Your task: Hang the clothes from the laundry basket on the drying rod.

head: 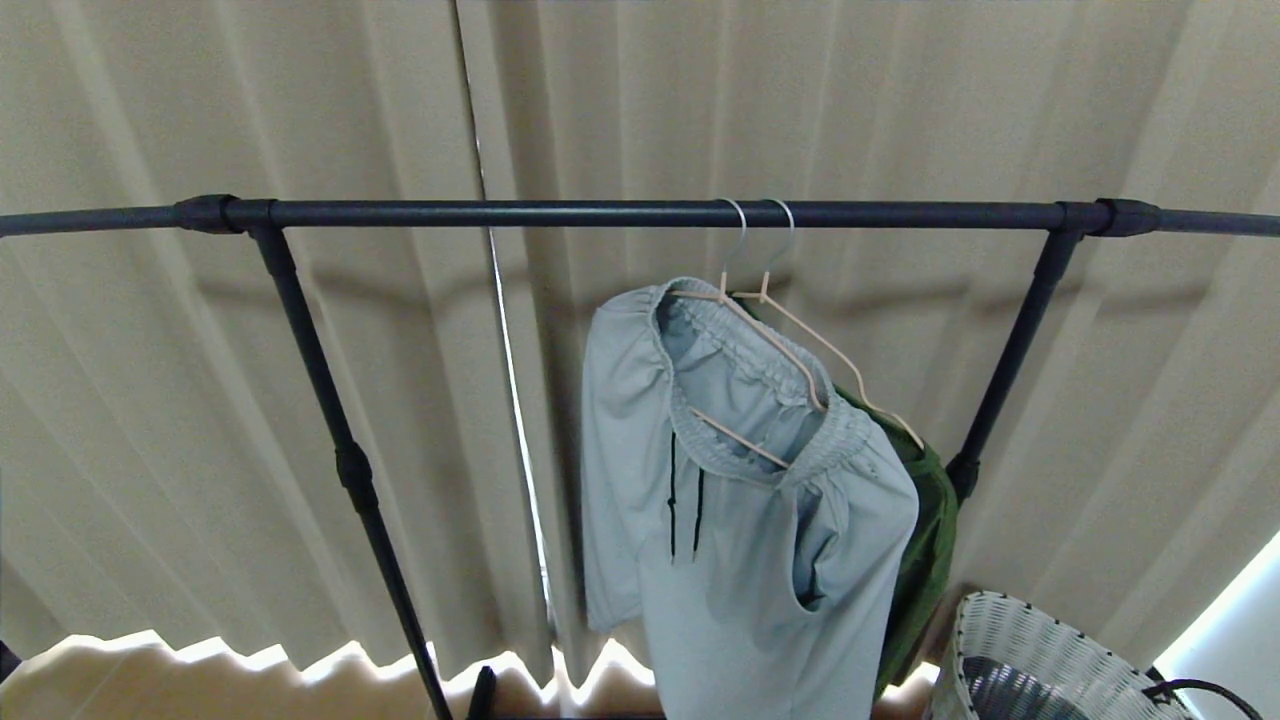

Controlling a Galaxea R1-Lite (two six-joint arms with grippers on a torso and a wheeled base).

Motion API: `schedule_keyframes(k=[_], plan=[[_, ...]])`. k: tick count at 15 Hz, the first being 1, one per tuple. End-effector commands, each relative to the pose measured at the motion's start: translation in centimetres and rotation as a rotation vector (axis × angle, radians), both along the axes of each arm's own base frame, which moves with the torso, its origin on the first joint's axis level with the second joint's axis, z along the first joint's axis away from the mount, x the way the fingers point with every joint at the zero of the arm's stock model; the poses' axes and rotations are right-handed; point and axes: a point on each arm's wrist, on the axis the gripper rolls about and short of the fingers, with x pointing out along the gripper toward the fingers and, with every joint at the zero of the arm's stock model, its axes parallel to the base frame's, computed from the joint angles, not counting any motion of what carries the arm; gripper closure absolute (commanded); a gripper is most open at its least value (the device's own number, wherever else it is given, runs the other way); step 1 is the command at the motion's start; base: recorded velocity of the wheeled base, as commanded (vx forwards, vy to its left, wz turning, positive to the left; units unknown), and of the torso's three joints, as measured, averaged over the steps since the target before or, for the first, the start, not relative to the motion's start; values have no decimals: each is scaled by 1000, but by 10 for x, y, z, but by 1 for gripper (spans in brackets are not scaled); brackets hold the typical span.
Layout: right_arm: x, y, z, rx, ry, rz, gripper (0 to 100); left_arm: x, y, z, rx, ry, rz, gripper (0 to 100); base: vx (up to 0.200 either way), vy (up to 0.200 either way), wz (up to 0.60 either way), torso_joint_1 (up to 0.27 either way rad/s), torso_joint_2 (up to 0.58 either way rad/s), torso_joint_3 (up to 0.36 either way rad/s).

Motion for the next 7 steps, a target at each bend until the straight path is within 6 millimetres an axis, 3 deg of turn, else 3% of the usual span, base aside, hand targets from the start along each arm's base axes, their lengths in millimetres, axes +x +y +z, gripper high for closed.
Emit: schedule_keyframes(k=[1, 7], plan=[[0, 0, 0, 4, -1, -10, 0, 0, 0, 0, 0, 2, 0, 0, 0, 0, 0, 0, 0, 0], [0, -2, 0, 50, 1, -83, 0, 0, 0, 0, 0, 2, 0, 0, 0, 0, 0, 0, 0, 0]])
